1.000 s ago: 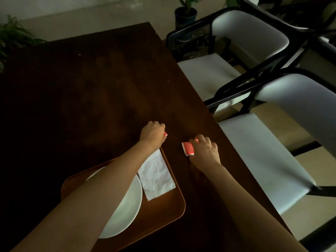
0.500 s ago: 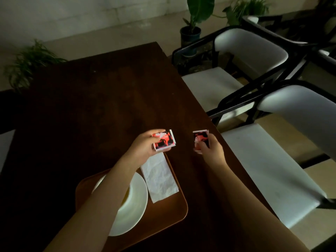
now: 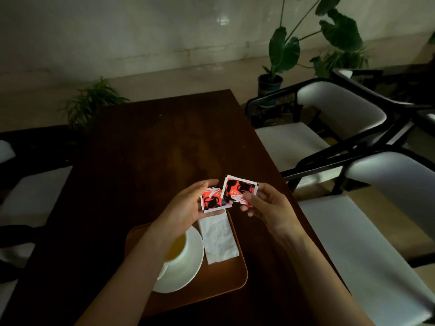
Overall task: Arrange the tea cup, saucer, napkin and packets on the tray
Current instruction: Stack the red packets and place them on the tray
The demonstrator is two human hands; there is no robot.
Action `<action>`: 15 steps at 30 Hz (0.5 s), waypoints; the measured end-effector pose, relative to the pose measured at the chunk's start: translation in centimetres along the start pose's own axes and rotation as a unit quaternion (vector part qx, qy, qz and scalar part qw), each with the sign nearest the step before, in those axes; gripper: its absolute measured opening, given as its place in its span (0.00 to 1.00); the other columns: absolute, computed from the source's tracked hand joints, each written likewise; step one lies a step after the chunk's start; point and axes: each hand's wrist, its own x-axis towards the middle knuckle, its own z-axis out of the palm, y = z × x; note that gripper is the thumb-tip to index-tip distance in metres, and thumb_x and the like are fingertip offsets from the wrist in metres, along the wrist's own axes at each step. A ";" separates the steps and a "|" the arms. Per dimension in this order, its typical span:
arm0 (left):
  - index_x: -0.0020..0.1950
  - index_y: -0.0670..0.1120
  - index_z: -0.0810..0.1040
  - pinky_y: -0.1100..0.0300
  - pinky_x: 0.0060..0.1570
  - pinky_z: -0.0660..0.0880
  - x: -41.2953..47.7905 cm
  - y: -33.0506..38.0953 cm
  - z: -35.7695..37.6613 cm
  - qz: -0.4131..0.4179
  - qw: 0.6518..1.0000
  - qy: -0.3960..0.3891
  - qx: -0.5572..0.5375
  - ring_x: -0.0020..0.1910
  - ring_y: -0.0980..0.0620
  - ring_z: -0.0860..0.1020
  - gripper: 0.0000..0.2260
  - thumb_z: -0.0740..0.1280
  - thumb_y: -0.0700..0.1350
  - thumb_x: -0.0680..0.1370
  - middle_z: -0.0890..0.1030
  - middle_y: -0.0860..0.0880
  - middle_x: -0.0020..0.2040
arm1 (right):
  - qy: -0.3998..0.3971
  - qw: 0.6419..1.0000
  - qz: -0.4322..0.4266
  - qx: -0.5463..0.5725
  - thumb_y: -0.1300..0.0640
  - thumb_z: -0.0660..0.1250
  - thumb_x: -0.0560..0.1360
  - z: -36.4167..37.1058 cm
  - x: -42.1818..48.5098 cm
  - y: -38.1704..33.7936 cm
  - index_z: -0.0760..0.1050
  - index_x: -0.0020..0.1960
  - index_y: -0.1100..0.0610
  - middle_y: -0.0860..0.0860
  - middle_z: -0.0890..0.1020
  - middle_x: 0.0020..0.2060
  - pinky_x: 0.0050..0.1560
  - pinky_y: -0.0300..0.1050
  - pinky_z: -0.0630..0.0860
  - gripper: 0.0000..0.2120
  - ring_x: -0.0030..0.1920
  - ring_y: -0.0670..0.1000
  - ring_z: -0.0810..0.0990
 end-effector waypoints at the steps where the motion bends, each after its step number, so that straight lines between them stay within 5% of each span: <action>1: 0.56 0.45 0.78 0.52 0.44 0.83 -0.5 0.2 0.1 0.007 1.000 -0.005 0.009 0.50 0.44 0.82 0.12 0.58 0.45 0.80 0.80 0.39 0.56 | -0.010 1.000 -0.006 -0.011 0.60 0.65 0.75 0.3 -0.3 -0.4 0.77 0.52 0.57 0.50 0.85 0.35 0.34 0.36 0.78 0.07 0.35 0.46 0.82; 5: 0.54 0.48 0.80 0.56 0.39 0.82 -2.3 0.7 0.6 0.019 0.999 -0.014 0.040 0.47 0.46 0.84 0.12 0.59 0.49 0.79 0.83 0.43 0.51 | -0.047 0.996 -0.027 -0.077 0.59 0.59 0.78 1.1 -1.3 -1.6 0.78 0.51 0.49 0.44 0.83 0.32 0.36 0.35 0.76 0.10 0.33 0.41 0.78; 11: 0.60 0.46 0.77 0.58 0.39 0.82 -4.8 0.2 0.8 0.041 0.994 0.015 0.102 0.48 0.46 0.83 0.13 0.59 0.49 0.79 0.81 0.40 0.55 | -0.072 0.987 -0.072 -0.127 0.61 0.65 0.75 2.4 -1.7 -2.9 0.77 0.45 0.54 0.49 0.79 0.32 0.29 0.30 0.72 0.03 0.27 0.39 0.75; 15: 0.63 0.42 0.75 0.60 0.35 0.81 -6.4 -0.1 0.7 0.024 0.994 0.031 0.105 0.50 0.45 0.81 0.17 0.59 0.50 0.79 0.79 0.37 0.57 | -0.121 0.968 -0.108 -0.193 0.61 0.63 0.76 3.3 -2.2 -3.1 0.77 0.44 0.54 0.45 0.81 0.35 0.33 0.30 0.75 0.05 0.35 0.39 0.80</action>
